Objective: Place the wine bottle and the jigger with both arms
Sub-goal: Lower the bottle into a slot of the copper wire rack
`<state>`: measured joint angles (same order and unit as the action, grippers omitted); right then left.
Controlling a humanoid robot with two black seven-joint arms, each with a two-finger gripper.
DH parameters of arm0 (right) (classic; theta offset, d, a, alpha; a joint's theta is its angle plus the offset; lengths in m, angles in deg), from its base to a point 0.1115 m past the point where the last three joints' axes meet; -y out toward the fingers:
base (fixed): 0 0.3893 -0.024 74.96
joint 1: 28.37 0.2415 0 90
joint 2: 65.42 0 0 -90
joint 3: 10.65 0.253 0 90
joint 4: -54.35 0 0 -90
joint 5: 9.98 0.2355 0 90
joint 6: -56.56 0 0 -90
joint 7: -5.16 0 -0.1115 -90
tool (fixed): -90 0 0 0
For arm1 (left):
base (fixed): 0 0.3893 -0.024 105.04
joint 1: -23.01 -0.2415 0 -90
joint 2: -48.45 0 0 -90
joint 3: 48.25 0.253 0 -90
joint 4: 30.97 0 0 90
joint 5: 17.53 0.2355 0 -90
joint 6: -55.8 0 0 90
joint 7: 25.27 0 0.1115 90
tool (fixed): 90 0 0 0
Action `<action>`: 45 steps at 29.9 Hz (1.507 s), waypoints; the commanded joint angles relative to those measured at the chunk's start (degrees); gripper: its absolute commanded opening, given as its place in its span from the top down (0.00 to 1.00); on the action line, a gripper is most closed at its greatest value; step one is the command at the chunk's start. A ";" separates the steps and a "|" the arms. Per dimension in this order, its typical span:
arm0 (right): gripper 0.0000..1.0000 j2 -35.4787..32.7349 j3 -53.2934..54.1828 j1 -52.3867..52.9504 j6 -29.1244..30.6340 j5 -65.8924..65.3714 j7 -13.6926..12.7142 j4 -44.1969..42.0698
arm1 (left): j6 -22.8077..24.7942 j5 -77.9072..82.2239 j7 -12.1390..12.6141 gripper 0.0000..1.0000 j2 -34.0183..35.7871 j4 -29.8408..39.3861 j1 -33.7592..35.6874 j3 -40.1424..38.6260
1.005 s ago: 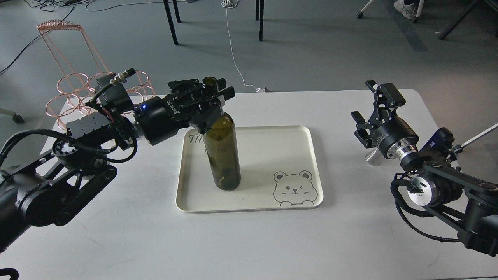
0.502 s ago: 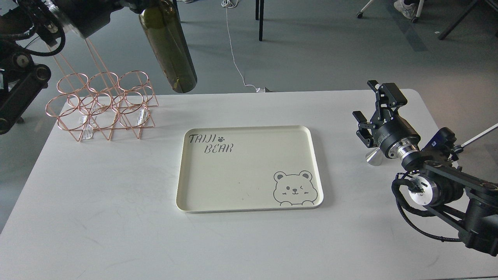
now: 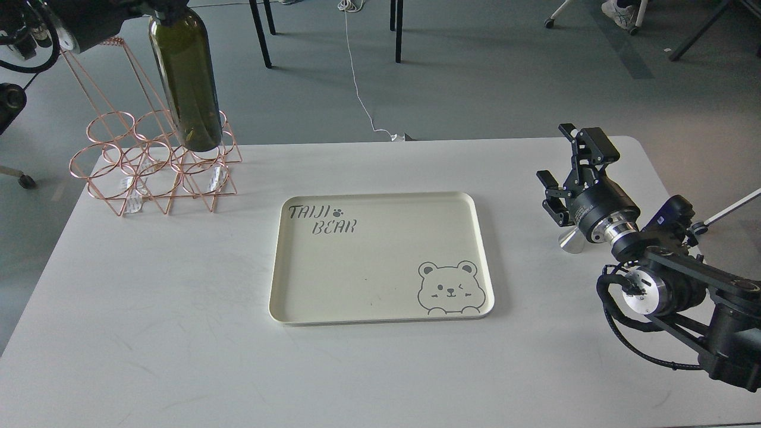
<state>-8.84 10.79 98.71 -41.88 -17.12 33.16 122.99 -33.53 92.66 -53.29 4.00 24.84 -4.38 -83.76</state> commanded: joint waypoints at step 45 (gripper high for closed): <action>0.01 -0.07 -0.44 -0.61 0.00 -0.07 0.00 0.27 | -0.14 -0.15 0.01 0.87 -0.11 -3.78 -3.45 2.64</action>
<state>-8.84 10.27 98.35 -41.87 -17.21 33.16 123.21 -33.69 92.53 -53.27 4.11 21.15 -7.35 -81.10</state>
